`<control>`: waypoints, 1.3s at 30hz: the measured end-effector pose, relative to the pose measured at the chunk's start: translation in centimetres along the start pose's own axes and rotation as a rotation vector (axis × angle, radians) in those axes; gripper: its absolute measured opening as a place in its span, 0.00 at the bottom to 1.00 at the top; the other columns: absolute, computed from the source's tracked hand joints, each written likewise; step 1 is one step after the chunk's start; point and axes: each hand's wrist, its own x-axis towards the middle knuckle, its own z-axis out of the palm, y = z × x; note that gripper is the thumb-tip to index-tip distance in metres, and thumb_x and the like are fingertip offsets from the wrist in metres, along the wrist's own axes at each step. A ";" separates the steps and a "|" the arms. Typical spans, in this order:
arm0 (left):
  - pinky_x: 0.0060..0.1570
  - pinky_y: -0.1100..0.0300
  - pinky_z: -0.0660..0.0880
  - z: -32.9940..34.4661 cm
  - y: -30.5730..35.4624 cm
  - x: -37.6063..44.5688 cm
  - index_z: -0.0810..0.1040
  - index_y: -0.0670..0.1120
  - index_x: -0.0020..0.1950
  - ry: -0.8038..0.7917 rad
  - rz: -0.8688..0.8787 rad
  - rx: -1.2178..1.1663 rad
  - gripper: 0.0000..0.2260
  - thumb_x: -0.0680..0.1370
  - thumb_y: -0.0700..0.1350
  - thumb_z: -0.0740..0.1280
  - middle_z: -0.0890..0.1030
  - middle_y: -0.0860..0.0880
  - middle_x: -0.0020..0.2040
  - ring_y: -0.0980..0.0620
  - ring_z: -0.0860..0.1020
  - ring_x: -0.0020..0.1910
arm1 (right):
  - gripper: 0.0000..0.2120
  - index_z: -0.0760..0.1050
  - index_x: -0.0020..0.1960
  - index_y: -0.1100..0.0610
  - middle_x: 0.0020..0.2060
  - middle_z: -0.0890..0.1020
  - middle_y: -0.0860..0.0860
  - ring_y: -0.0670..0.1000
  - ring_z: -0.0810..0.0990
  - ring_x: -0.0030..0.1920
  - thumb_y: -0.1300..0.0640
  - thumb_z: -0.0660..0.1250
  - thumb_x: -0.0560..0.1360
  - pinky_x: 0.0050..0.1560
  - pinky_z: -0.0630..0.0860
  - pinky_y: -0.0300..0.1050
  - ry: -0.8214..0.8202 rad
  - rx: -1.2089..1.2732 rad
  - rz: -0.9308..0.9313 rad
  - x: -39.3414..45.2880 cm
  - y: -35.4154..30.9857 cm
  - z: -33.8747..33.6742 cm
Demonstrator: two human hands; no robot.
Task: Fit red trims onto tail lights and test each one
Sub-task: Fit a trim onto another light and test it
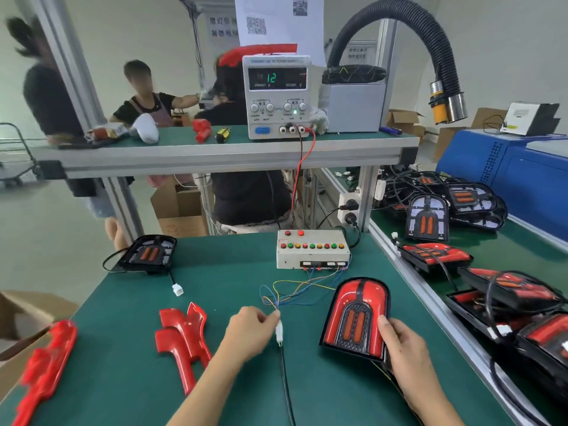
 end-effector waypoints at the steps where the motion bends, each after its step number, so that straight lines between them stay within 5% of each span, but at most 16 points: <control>1: 0.34 0.60 0.76 0.3 0.0 0.1 0.77 0.46 0.37 -0.059 0.003 -0.102 0.15 0.81 0.51 0.65 0.74 0.50 0.31 0.49 0.74 0.32 | 0.16 0.84 0.51 0.53 0.42 0.89 0.48 0.47 0.87 0.44 0.43 0.63 0.81 0.49 0.79 0.48 0.004 -0.018 0.002 -0.1 -0.1 0.0; 6: 0.30 0.64 0.70 0.3 0.8 -0.1 0.82 0.42 0.43 -0.227 -0.017 -0.446 0.07 0.80 0.42 0.68 0.78 0.50 0.33 0.55 0.73 0.28 | 0.24 0.84 0.34 0.50 0.26 0.81 0.47 0.45 0.75 0.25 0.41 0.62 0.81 0.34 0.68 0.43 0.048 -0.146 0.031 0.3 -1.2 -0.2; 9: 0.31 0.63 0.72 0.1 1.2 -0.6 0.82 0.42 0.40 -0.291 -0.077 -0.650 0.08 0.79 0.40 0.71 0.78 0.48 0.32 0.53 0.73 0.28 | 0.32 0.77 0.24 0.51 0.23 0.77 0.48 0.49 0.73 0.26 0.37 0.58 0.82 0.36 0.67 0.45 0.048 -0.245 0.142 0.3 -2.6 -0.2; 10: 0.33 0.62 0.72 0.1 1.3 -0.8 0.81 0.42 0.38 -0.311 -0.085 -0.682 0.09 0.78 0.40 0.72 0.78 0.47 0.34 0.52 0.73 0.30 | 0.31 0.78 0.28 0.51 0.28 0.80 0.50 0.51 0.77 0.31 0.34 0.56 0.81 0.39 0.70 0.46 0.064 -0.303 0.155 0.1 -3.1 -0.1; 13: 0.35 0.61 0.71 0.4 1.8 -1.2 0.80 0.43 0.37 -0.334 -0.088 -0.745 0.11 0.79 0.41 0.72 0.78 0.45 0.37 0.52 0.73 0.31 | 0.30 0.75 0.66 0.53 0.58 0.79 0.55 0.59 0.80 0.55 0.31 0.55 0.79 0.56 0.74 0.56 0.325 -0.625 0.070 -1.4 -3.8 0.7; 15: 0.35 0.62 0.70 0.6 2.2 -1.3 0.79 0.42 0.38 -0.345 -0.079 -0.759 0.10 0.79 0.42 0.71 0.77 0.46 0.35 0.53 0.72 0.31 | 0.22 0.74 0.63 0.48 0.54 0.77 0.50 0.57 0.81 0.51 0.36 0.61 0.77 0.50 0.76 0.54 0.435 -0.617 -0.159 -3.9 -4.8 2.7; 18: 0.34 0.63 0.70 0.9 2.8 -1.5 0.78 0.43 0.39 -0.362 -0.072 -0.783 0.10 0.80 0.43 0.71 0.75 0.47 0.34 0.53 0.72 0.30 | 0.13 0.76 0.56 0.45 0.48 0.80 0.44 0.51 0.82 0.51 0.39 0.68 0.76 0.46 0.74 0.48 0.197 -0.745 -0.379 -6.2 -5.3 7.3; 22: 0.29 0.64 0.67 0.8 2.9 -1.9 0.78 0.44 0.35 -0.359 -0.053 -0.768 0.13 0.79 0.42 0.71 0.76 0.47 0.31 0.54 0.70 0.26 | 0.16 0.70 0.58 0.48 0.56 0.81 0.46 0.51 0.80 0.59 0.37 0.56 0.81 0.52 0.73 0.48 -0.046 -0.992 -0.296 -5.4 -5.5 11.2; 30: 0.37 0.59 0.77 0.7 2.2 -1.9 0.78 0.42 0.43 -0.340 -0.074 -0.710 0.12 0.78 0.49 0.72 0.79 0.43 0.37 0.50 0.76 0.30 | 0.14 0.75 0.60 0.50 0.54 0.84 0.51 0.57 0.83 0.56 0.47 0.56 0.81 0.50 0.74 0.49 -0.031 -0.990 -0.312 -3.2 -5.2 12.4; 34: 0.40 0.56 0.81 0.6 2.2 -1.7 0.78 0.42 0.44 -0.337 -0.075 -0.637 0.13 0.78 0.52 0.72 0.77 0.44 0.32 0.49 0.74 0.28 | 0.13 0.75 0.57 0.50 0.53 0.84 0.50 0.57 0.82 0.54 0.46 0.56 0.81 0.47 0.72 0.50 -0.017 -0.934 -0.317 -3.3 -4.8 12.5; 39: 0.42 0.54 0.78 0.4 2.0 -2.0 0.77 0.44 0.40 -0.335 -0.081 -0.654 0.12 0.79 0.50 0.71 0.78 0.41 0.38 0.45 0.74 0.38 | 0.09 0.66 0.46 0.51 0.50 0.82 0.52 0.60 0.80 0.53 0.48 0.56 0.82 0.42 0.63 0.50 -0.026 -0.869 -0.297 -2.7 -4.2 12.6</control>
